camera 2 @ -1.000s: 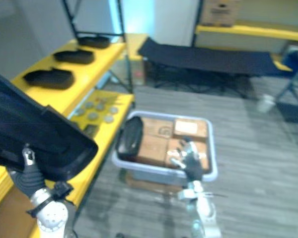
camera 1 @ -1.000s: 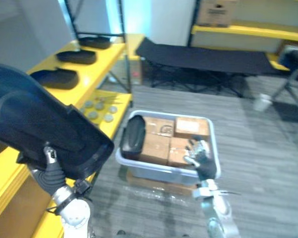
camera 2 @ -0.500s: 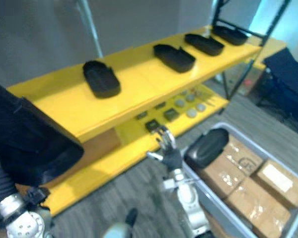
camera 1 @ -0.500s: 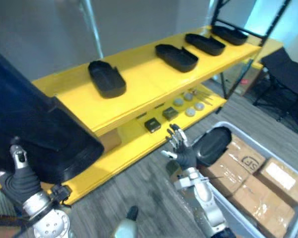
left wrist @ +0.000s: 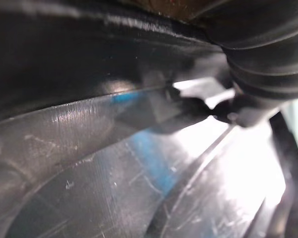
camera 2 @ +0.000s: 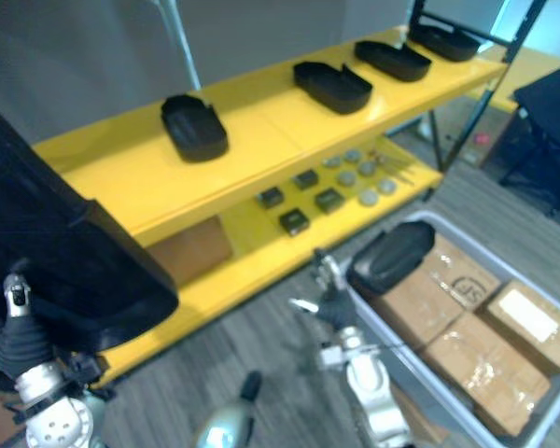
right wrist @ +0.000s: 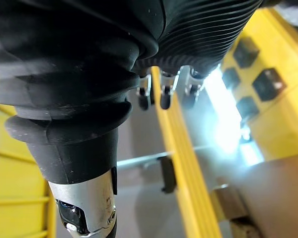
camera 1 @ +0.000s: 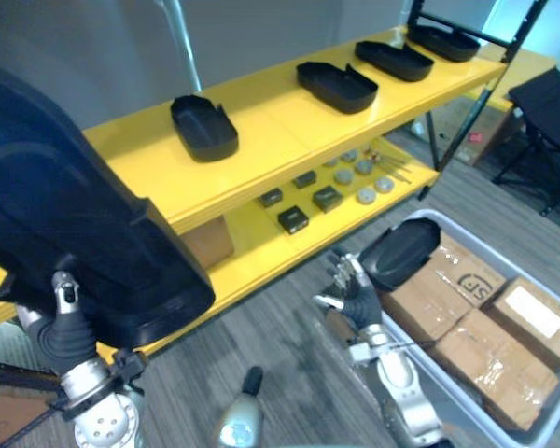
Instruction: Walk over and take plastic housings, then place them on the shelf
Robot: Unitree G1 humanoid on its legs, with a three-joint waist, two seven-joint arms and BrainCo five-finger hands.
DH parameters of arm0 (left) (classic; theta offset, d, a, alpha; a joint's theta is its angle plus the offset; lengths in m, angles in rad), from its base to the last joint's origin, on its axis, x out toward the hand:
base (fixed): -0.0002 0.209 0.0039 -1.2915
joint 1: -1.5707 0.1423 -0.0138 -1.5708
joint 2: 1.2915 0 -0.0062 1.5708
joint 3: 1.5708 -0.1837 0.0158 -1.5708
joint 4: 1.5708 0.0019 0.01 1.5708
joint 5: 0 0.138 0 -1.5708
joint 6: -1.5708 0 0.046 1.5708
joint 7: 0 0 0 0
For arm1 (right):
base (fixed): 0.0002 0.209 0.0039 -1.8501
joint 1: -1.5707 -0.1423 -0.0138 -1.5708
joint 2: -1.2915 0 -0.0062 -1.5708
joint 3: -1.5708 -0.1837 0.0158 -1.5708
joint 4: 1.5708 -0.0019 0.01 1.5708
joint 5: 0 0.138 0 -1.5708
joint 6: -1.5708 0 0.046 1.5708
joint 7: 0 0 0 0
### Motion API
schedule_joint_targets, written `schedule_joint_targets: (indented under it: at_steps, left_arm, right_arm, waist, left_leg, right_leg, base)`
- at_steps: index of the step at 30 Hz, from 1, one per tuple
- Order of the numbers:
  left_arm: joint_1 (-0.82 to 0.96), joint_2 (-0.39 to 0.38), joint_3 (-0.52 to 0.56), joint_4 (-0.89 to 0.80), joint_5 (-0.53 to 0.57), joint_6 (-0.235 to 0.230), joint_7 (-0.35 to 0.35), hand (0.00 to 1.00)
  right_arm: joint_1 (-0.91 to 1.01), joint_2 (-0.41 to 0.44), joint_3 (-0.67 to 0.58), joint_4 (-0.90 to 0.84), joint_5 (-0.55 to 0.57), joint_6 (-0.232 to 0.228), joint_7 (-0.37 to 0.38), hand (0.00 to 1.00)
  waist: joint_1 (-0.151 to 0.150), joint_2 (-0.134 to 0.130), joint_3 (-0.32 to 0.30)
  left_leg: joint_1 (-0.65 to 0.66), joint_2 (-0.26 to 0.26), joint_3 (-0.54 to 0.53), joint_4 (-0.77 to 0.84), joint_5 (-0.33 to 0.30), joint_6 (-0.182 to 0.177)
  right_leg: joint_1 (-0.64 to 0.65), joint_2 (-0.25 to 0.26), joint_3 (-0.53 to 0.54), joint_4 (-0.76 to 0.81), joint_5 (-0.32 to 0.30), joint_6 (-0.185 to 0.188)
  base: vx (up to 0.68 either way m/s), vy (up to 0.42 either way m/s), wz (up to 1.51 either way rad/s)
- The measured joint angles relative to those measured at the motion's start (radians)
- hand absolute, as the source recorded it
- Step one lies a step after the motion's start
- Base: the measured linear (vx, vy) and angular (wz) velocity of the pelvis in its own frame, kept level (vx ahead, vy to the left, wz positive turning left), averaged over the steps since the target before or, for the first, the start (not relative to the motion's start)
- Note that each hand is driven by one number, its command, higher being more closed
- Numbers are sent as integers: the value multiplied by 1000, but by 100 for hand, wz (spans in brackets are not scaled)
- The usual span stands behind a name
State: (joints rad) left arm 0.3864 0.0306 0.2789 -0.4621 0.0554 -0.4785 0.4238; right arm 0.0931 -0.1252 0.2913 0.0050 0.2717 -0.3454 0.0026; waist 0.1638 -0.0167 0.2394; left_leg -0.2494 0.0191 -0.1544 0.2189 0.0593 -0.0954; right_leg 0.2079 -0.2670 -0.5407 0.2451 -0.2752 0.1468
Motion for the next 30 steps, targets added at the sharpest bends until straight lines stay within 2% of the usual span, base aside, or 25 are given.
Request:
schedule_joint_targets:
  at_steps: [1,2,3,4,5,6,7,8,9,10,11,13,14,15,17,18,19,20,21,22,23,25,27,28,30]
  left_arm:
    - [0,0,8,-8,0,0,-5,100]
    - [0,0,29,-26,1,0,-17,100]
    - [11,1,44,-51,1,-1,-21,100]
    - [12,0,49,-60,0,-1,-27,100]
    - [4,-1,52,-62,1,-3,-37,100]
    - [5,9,56,-63,3,-2,-36,100]
    - [4,15,59,-64,3,-2,-34,100]
    - [-5,34,63,-65,3,6,-27,100]
    - [-18,53,61,-64,4,27,-11,100]
    - [-26,55,61,-61,3,35,-7,100]
    - [-44,66,59,-51,2,44,0,100]
    - [-91,95,51,-19,0,50,14,100]
    - [-126,107,41,2,0,56,22,100]
    - [-181,126,21,40,0,74,35,100]
    - [-221,127,14,87,0,93,39,100]
    - [-233,126,6,114,0,114,41,100]
    - [-225,126,2,130,0,137,47,100]
    - [-214,114,0,137,1,149,50,100]
    - [-186,72,-17,142,0,160,49,100]
    - [-152,42,-16,140,0,161,42,100]
    - [-140,34,-16,140,-1,161,39,100]
    - [-129,16,-16,139,0,165,29,100]
    - [-132,-5,-16,124,-1,163,5,100]
    - [-133,-4,-17,119,-5,162,-3,100]
    - [-132,0,-17,104,-6,166,-19,100]
  right_arm:
    - [-2,8,-2,0,-1,-1,0,0]
    - [-2,23,-6,-1,-2,-2,-3,0]
    - [-2,32,-8,-2,-2,-2,-4,0]
    - [-1,32,-13,-7,0,-2,-3,0]
    - [-2,31,-35,-24,0,-3,-3,0]
    - [-2,33,-51,-35,0,-7,-4,0]
    - [-8,38,-56,-37,0,-13,-3,0]
    - [-34,50,-71,-31,0,-23,3,0]
    - [-59,54,-77,-26,-1,-27,9,0]
    - [-68,52,-82,-24,-2,-27,17,0]
    - [-79,49,-93,-26,-2,-31,31,0]
    - [-84,33,-116,-46,2,-39,51,0]
    - [-89,13,-128,-55,21,-41,66,0]
    - [-111,-25,-147,-72,65,-40,103,0]
    - [-141,-52,-161,-78,120,-36,143,0]
    - [-155,-60,-167,-79,155,-27,171,0]
    - [-174,-62,-165,-79,190,-18,204,0]
    - [-188,-66,-161,-80,198,-11,220,0]
    - [-208,-90,-159,-78,209,1,232,0]
    - [-224,-101,-150,-77,227,8,239,0]
    - [-231,-106,-144,-77,232,9,239,0]
    - [-244,-108,-141,-81,238,11,241,0]
    - [-245,-108,-121,-120,239,13,263,0]
    - [-245,-106,-107,-137,238,13,267,0]
    - [-255,-90,-44,-182,204,12,274,0]
  waist:
    - [4,-7,1]
    - [18,-31,-5]
    - [31,-60,-18]
    - [37,-64,-22]
    - [39,-56,-36]
    - [34,-63,-64]
    - [30,-66,-75]
    - [17,-61,-71]
    - [4,-59,-69]
    - [-1,-53,-67]
    - [-13,-35,-64]
    - [-20,-17,-70]
    - [-39,-5,-73]
    - [-60,4,-72]
    - [-73,2,-74]
    - [-73,-5,-78]
    - [-71,-26,-87]
    - [-72,-36,-99]
    - [-66,11,-107]
    - [-58,43,-116]
    - [-54,51,-120]
    - [-51,59,-124]
    - [-51,62,-129]
    - [-51,61,-130]
    - [-27,46,-138]
  left_leg:
    - [-14,-9,3,34,-23,4]
    - [-38,-26,24,100,-72,26]
    - [-52,-46,60,160,-127,67]
    - [-49,-52,70,177,-152,67]
    - [-47,-60,69,208,-188,60]
    - [-48,-76,70,207,-205,81]
    - [-46,-80,69,205,-215,91]
    - [-24,-88,54,200,-233,111]
    - [18,-93,43,179,-244,127]
    - [50,-91,38,159,-246,130]
    - [117,-80,25,117,-240,121]
    - [191,-70,-1,63,-240,119]
    - [201,-67,-33,56,-243,114]
    - [213,-67,-84,45,-248,106]
    - [226,-70,-130,49,-260,86]
    - [239,-75,-143,51,-272,67]
    - [249,-89,-146,55,-290,42]
    - [250,-93,-158,63,-309,26]
    - [244,-47,-163,77,-325,20]
    - [246,-10,-153,62,-323,17]
    - [247,5,-131,49,-315,6]
    - [248,31,-16,24,-281,0]
    - [250,50,138,-7,-258,27]
    - [250,48,141,-19,-253,31]
    - [251,31,107,-41,-240,25]
  right_leg:
    - [1,-6,1,0,-5,-6]
    - [4,-23,13,-5,-15,-25]
    - [18,-39,28,-26,-24,-72]
    - [32,-39,28,-24,-21,-126]
    - [2,-66,57,88,45,-159]
    - [-72,-102,108,210,114,-151]
    - [-105,-112,138,263,148,-152]
    - [-165,-127,196,394,190,-131]
    - [-224,-119,221,521,123,-126]
    - [-241,-106,220,556,87,-126]
    - [-261,-57,207,557,31,-137]
    - [-316,13,210,468,-14,-146]
    - [-346,53,232,392,-16,-150]
    - [-398,98,312,278,-2,-128]
    - [-430,117,388,179,29,-86]
    - [-429,117,410,121,63,-76]
    - [-414,104,424,54,156,-87]
    - [-403,91,423,48,240,-47]
    - [-362,121,361,21,233,-67]
    - [-327,146,316,-18,239,-76]
    - [-311,150,291,-33,237,-83]
    - [-258,152,227,-70,233,-91]
    - [-191,148,138,-116,233,-92]
    - [-183,148,123,-122,233,-91]
    - [-158,141,97,-159,237,-85]
  base:
    - [77,130,-4]
    - [129,152,-14]
    - [175,146,-17]
    - [253,133,-4]
    - [293,189,17]
    - [358,264,22]
    - [392,273,20]
    - [356,169,17]
    - [381,111,15]
    - [301,66,15]
    - [433,74,14]
    - [350,19,39]
    - [304,-68,103]
    - [283,-93,113]
    - [247,-145,99]
    - [294,-256,102]
    - [342,-369,103]
    - [327,-379,111]
    - [309,-364,102]
    - [255,-250,87]
    - [234,-218,87]
    - [171,-156,95]
    - [131,-99,111]
    - [104,-29,94]
    - [105,24,63]
